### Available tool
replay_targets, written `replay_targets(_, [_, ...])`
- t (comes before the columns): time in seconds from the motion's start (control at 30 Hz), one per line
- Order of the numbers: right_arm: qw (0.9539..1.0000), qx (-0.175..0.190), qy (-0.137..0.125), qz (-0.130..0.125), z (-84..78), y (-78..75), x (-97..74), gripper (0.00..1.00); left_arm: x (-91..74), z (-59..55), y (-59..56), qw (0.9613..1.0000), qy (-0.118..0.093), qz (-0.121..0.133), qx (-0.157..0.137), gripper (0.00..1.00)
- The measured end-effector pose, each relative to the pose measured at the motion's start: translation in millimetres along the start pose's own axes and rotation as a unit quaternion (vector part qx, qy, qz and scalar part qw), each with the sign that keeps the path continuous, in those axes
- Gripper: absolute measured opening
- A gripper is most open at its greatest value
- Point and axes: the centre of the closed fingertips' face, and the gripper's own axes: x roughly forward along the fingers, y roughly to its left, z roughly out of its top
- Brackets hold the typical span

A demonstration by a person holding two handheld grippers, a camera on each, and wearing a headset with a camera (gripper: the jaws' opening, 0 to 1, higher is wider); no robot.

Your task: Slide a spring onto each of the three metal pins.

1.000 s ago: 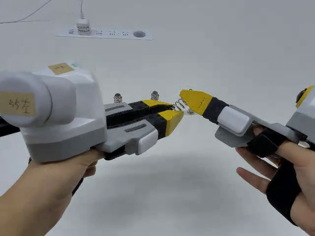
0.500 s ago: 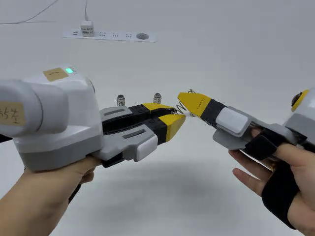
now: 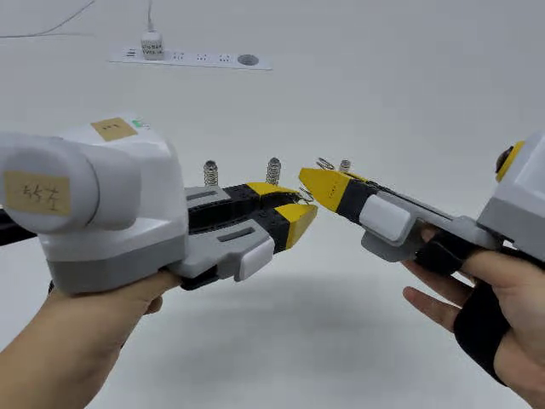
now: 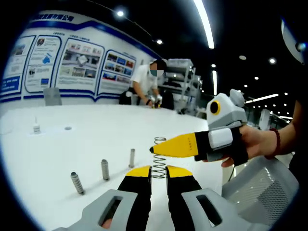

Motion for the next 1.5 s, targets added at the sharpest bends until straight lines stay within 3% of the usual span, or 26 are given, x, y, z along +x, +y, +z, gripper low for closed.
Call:
replay_targets(0.17, [0.9997, -0.024, 0.008, -0.007, -0.8, -1.2, 2.0, 0.11, -0.5, -1.7, 2.1, 0.9999, 0.007, 0.007, 0.014, 0.13])
replay_targets(0.43, [0.9978, -0.063, 0.014, -0.019, 1.6, -8.0, 3.0, 0.11, -3.4, -10.7, 5.9, 0.9982, 0.035, 0.021, 0.044, 0.16])
replay_targets(0.53, [0.9967, -0.077, 0.012, -0.022, 5.5, -10.4, 3.5, 0.11, -5.6, -15.9, 8.8, 0.9977, 0.051, 0.029, 0.034, 0.21])
replay_targets(0.63, [0.9962, -0.083, 0.010, -0.026, 10.4, -14.6, 3.7, 0.11, -7.9, -17.3, 10.6, 0.9973, 0.054, 0.035, 0.035, 0.24])
replay_targets(1.1, [0.9878, -0.136, -0.023, -0.073, 53.2, -50.8, 3.0, 0.11, -26.3, -19.2, 32.3, 0.9919, 0.067, 0.097, 0.046, 0.40])
replay_targets(1.5, [0.9830, -0.144, -0.028, -0.111, 64.6, -84.7, 9.1, 0.11, -34.1, -27.5, 47.8, 0.9868, 0.085, 0.126, 0.057, 0.51])
